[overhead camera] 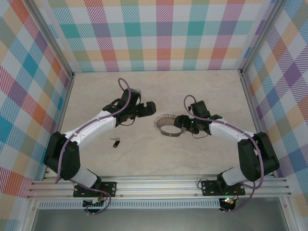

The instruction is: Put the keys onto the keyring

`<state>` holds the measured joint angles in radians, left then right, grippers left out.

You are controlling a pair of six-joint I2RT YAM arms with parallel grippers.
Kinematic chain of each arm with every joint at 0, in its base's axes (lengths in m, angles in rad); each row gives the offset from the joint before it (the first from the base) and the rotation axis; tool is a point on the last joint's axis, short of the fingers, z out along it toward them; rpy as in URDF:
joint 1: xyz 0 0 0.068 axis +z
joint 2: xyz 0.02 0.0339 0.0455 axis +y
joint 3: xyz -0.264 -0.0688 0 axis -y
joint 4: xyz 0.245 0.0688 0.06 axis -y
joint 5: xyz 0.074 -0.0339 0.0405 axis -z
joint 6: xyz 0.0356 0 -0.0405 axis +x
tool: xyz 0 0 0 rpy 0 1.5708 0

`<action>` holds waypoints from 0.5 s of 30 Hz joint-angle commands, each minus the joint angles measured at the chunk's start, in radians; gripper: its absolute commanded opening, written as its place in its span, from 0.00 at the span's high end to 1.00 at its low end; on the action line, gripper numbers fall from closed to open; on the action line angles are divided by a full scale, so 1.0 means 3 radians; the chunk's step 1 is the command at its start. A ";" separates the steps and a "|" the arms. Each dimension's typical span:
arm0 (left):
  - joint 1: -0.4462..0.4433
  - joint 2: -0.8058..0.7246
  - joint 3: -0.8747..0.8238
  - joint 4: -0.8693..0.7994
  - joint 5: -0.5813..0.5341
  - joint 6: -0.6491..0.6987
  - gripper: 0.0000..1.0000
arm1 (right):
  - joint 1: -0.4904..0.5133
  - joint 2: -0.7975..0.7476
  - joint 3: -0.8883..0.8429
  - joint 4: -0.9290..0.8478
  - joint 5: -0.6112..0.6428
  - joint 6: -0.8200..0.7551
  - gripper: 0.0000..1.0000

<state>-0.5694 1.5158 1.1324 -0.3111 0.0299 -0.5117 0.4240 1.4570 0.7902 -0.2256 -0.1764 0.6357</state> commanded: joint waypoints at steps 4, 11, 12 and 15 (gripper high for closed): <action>-0.0050 0.0005 0.0022 0.0045 0.0025 0.0009 0.01 | -0.0018 -0.0025 -0.0183 0.0069 -0.0112 0.0054 0.30; -0.0055 0.0009 0.0030 0.0045 0.0018 0.0008 0.01 | -0.0017 -0.0030 -0.0330 0.0166 -0.0165 0.0122 0.33; -0.0055 0.0014 0.0029 0.0050 0.0018 0.0003 0.01 | -0.0012 -0.0026 -0.0350 0.0192 -0.0177 0.0134 0.33; -0.0055 0.0026 0.0030 0.0055 0.0018 -0.0004 0.01 | -0.0012 0.0010 -0.0379 0.0251 -0.0212 0.0160 0.33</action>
<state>-0.5694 1.5158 1.1324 -0.3084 0.0299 -0.5117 0.4244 1.4574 0.6876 -0.1871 -0.2131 0.6659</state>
